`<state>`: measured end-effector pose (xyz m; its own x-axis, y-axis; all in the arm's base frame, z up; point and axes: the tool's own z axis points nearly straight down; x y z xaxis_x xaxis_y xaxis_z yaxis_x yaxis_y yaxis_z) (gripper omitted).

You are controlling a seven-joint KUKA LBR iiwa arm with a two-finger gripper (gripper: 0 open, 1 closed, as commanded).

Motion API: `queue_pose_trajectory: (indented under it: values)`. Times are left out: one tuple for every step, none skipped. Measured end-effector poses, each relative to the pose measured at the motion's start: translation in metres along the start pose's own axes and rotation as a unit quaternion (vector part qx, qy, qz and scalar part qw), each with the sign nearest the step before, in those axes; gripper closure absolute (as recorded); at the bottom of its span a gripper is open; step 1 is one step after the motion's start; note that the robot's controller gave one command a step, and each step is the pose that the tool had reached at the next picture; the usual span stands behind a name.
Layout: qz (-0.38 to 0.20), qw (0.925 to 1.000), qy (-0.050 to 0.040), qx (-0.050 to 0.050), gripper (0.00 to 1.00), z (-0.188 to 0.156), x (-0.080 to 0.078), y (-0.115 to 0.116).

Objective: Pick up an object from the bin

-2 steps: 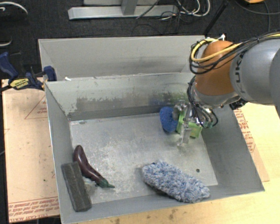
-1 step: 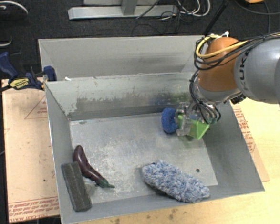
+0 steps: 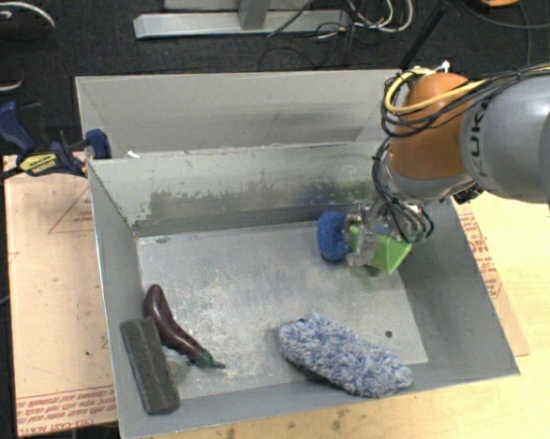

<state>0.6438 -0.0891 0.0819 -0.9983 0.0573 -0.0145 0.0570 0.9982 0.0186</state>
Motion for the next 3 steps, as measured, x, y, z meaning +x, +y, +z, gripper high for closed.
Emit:
queue_pose_trajectory:
  values:
    - [-0.009, 0.9999, 0.009, 0.006, 1.0, -0.037, 0.015, -0.008]
    - [-0.084, 0.9964, 0.0051, 0.009, 0.0, -0.128, -0.01, -0.004]
    - [-0.084, 0.9964, 0.0059, 0.008, 0.0, -0.127, -0.01, -0.004]
